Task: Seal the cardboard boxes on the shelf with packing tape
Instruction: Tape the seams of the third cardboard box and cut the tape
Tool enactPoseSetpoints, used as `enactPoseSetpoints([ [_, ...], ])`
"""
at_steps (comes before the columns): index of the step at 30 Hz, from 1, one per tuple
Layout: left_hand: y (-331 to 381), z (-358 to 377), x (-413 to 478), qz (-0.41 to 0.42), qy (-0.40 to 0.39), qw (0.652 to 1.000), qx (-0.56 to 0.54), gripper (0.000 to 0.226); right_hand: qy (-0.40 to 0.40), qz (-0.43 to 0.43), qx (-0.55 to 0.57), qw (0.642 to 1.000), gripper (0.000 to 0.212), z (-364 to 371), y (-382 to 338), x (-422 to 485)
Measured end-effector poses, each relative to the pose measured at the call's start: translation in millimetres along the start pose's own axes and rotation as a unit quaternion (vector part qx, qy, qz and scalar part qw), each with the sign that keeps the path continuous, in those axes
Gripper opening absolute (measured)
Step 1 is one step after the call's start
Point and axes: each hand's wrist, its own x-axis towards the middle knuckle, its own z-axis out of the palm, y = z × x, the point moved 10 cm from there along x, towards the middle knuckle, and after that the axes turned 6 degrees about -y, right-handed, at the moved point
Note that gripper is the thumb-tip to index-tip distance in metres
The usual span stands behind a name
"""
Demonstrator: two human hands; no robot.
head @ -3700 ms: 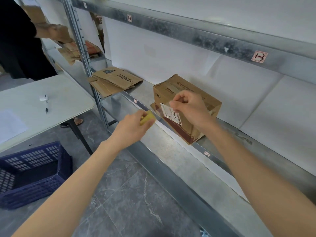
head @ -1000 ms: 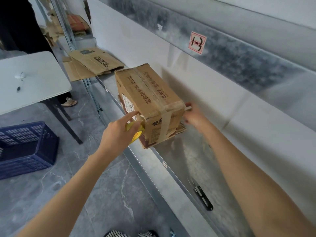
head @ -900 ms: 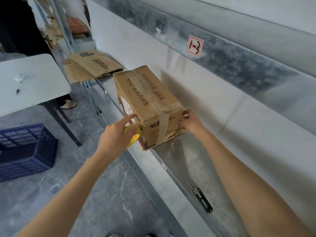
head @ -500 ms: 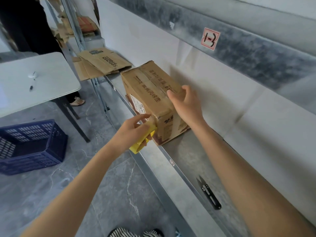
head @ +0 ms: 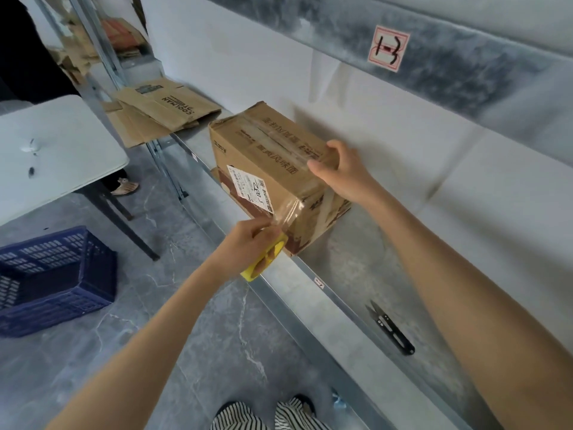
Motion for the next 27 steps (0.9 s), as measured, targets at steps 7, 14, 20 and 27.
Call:
enactPoseSetpoints([
  [7,-2.9,10.9,19.4,0.012,0.013,0.996,-0.085,0.024,0.125,0.029,-0.031,0.991,0.066,-22.1,3.4,-23.0],
  [14,-11.7,27.6,22.3,-0.009,-0.036,0.983,-0.178,0.019,0.236,0.178,0.010,0.955,0.037,-19.2,105.3,-143.1],
  [20,-14.2,32.1,28.7,-0.012,-0.048,0.970,-0.238,0.020,0.080,0.285,-0.047,0.954,0.017,44.0,160.8,-217.4],
  [27,-15.9,33.8,28.5,-0.022,-0.040,0.963,-0.264,0.026,0.066,0.328,-0.130,0.933,0.019,51.8,171.1,-231.5],
])
